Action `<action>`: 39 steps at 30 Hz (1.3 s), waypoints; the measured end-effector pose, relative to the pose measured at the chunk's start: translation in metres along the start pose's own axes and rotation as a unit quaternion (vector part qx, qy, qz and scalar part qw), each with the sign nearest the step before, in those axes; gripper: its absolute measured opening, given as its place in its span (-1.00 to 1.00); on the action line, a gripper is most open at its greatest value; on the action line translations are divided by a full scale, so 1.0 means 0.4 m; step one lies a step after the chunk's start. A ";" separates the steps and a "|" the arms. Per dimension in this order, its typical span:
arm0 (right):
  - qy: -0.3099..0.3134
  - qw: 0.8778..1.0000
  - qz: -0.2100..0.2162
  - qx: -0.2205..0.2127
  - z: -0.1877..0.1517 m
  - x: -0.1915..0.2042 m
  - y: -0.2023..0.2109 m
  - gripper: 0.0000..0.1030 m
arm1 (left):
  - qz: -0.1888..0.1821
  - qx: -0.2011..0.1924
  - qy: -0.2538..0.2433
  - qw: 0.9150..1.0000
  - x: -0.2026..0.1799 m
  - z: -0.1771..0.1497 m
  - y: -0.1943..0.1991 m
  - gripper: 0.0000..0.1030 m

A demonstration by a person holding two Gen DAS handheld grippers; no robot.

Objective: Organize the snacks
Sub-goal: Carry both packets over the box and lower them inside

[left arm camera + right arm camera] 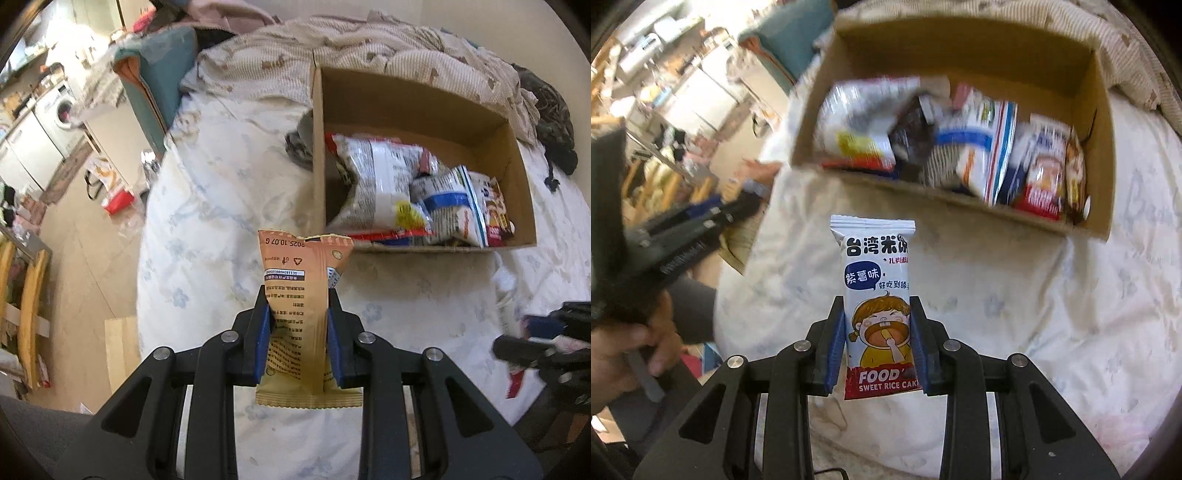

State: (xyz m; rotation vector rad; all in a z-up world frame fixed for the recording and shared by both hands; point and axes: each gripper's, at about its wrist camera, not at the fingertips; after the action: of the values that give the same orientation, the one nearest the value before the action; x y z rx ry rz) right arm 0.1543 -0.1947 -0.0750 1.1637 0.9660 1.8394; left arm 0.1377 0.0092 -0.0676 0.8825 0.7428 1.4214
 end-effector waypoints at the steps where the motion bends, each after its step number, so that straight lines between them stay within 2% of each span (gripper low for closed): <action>1: -0.003 1.000 0.005 -0.014 0.008 -0.003 0.011 -0.36 | 0.005 -0.004 -0.001 1.000 0.003 0.004 0.001 -0.55; 8: -0.049 0.990 0.034 -0.128 0.054 -0.051 0.105 -0.35 | 0.011 -0.034 0.024 0.999 0.029 0.039 0.044 -0.55; 13: -0.095 0.979 0.034 -0.178 0.089 -0.105 0.147 -0.35 | 0.013 -0.061 0.019 0.998 0.019 0.109 0.080 -0.55; 18: -0.157 0.963 0.000 -0.218 0.122 -0.186 0.184 -0.35 | -0.003 -0.060 0.017 0.998 -0.010 0.188 0.085 -0.55; 22: -0.184 0.958 -0.007 -0.218 0.156 -0.246 0.186 -0.35 | -0.013 -0.068 -0.002 0.998 -0.062 0.253 0.085 -0.55; 28: -0.190 0.961 -0.019 -0.198 0.206 -0.282 0.148 -0.35 | -0.037 -0.054 -0.019 0.998 -0.150 0.328 0.043 -0.55; 34: -0.212 0.965 -0.030 -0.151 0.228 -0.305 0.072 -0.35 | -0.035 -0.043 -0.050 0.997 -0.238 0.335 -0.024 -0.55; 39: -0.233 0.962 -0.035 -0.137 0.224 -0.332 0.057 -0.35 | -0.032 -0.029 -0.050 0.998 -0.276 0.332 -0.069 -0.55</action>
State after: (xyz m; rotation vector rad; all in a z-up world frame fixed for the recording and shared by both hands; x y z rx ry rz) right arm 0.2749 -0.3028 -0.0771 1.2865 0.4612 1.4864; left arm 0.2622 -0.1089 -0.0336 0.8704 0.6454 1.3269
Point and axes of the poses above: each gripper's, at about its wrist camera, not at the fingertips, and y roughly against the way its jaws point, x to its left, z to its top, and after that the axes turned 4 degrees about -y, right-handed
